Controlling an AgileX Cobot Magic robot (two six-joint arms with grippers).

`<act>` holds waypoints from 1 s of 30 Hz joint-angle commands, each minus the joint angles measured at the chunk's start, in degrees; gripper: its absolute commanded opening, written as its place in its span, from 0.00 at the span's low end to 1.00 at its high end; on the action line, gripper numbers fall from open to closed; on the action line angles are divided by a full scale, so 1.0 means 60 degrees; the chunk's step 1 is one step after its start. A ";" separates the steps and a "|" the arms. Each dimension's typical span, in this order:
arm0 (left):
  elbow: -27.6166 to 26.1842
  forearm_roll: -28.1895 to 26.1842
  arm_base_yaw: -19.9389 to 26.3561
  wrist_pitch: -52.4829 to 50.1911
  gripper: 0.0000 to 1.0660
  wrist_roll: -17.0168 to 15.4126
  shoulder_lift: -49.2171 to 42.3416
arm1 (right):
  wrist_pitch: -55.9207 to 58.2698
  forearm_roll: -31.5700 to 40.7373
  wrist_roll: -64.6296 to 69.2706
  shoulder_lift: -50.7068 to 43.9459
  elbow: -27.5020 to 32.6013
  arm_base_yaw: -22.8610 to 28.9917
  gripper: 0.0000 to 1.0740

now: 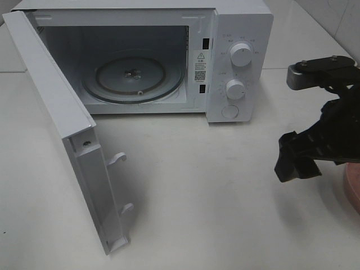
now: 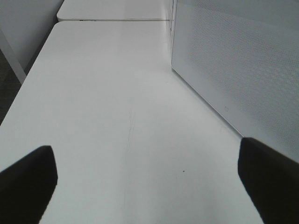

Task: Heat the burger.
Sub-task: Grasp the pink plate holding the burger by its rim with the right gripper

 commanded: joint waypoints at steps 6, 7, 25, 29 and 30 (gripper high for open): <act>0.0038 -0.0038 -0.0019 -0.0086 0.94 -0.0010 -0.0229 | 0.0773 -0.1003 -0.0162 -0.0105 0.0000 -0.1318 0.93; 0.0038 -0.0038 -0.0019 -0.0086 0.94 -0.0010 -0.0229 | 0.0773 -0.1031 -0.0162 -0.0105 0.0000 -0.1480 0.93; 0.0038 -0.0038 -0.0019 -0.0086 0.94 -0.0010 -0.0229 | 0.0430 -0.1719 -0.0086 0.0716 0.0000 -0.3113 0.88; 0.0038 -0.0038 -0.0019 -0.0086 0.94 -0.0010 -0.0229 | 0.0067 -0.1767 -0.0019 0.1442 0.0000 -0.3161 0.86; 0.0038 -0.0038 -0.0019 -0.0086 0.94 -0.0010 -0.0229 | 0.0067 -0.1767 -0.0019 0.1442 0.0000 -0.3161 0.86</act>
